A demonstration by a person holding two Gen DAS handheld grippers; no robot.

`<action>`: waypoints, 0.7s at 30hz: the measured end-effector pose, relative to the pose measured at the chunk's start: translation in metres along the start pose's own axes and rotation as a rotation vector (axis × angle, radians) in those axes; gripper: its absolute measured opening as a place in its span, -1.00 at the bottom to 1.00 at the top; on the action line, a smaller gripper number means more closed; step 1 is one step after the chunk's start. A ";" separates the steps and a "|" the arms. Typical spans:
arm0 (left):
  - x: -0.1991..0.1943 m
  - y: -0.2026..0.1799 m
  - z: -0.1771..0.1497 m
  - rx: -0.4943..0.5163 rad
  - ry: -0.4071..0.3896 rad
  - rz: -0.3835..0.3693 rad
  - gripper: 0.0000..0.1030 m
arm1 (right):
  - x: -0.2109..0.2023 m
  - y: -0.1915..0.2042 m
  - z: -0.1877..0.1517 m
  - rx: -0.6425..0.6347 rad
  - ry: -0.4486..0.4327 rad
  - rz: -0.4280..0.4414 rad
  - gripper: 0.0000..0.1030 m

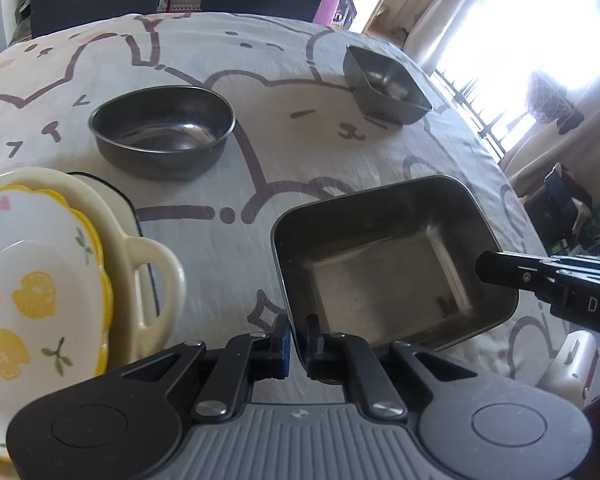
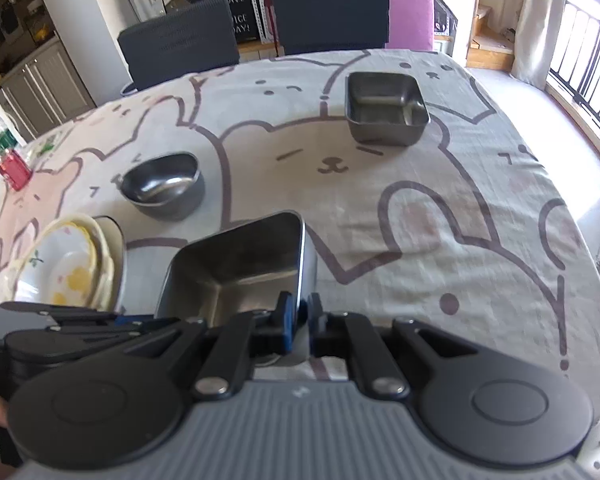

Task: Organize plates and bowls
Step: 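Carry the steel tray beside the dish stack, lower it, open both tools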

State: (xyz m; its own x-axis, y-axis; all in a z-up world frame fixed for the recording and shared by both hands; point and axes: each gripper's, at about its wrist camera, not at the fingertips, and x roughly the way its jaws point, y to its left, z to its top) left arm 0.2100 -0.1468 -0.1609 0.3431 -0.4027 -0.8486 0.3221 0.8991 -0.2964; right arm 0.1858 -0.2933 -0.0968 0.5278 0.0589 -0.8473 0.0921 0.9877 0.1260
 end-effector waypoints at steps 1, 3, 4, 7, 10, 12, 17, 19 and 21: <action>0.003 -0.001 0.000 0.005 0.003 0.003 -0.85 | 0.003 -0.001 0.000 -0.002 0.008 -0.006 -0.83; 0.007 -0.004 0.002 0.013 0.009 0.007 -0.85 | 0.008 -0.003 0.001 -0.007 0.021 -0.017 -0.83; 0.010 -0.005 0.002 0.017 0.014 0.008 -0.85 | 0.011 -0.004 0.001 -0.009 0.029 -0.024 -0.83; 0.014 -0.009 0.003 0.034 0.022 0.009 -0.86 | 0.018 -0.006 0.001 -0.022 0.050 -0.046 -0.83; 0.017 -0.011 0.003 0.040 0.030 0.002 -0.86 | 0.025 -0.009 0.001 -0.036 0.068 -0.062 -0.83; 0.017 -0.011 0.003 0.042 0.034 -0.003 -0.86 | 0.030 -0.011 0.001 -0.043 0.085 -0.069 -0.83; 0.017 -0.012 0.004 0.045 0.029 -0.018 -0.86 | 0.039 -0.020 0.001 -0.019 0.119 -0.058 -0.83; 0.017 -0.013 0.004 0.051 0.027 -0.020 -0.85 | 0.043 -0.024 0.001 -0.011 0.135 -0.056 -0.83; 0.016 -0.014 0.004 0.054 0.026 -0.024 -0.84 | 0.046 -0.026 0.000 -0.007 0.146 -0.059 -0.83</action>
State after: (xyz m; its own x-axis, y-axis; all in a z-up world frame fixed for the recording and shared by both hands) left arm 0.2141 -0.1667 -0.1688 0.3114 -0.4189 -0.8529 0.3771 0.8784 -0.2937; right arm 0.2083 -0.3159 -0.1392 0.3934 0.0209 -0.9191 0.1135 0.9910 0.0711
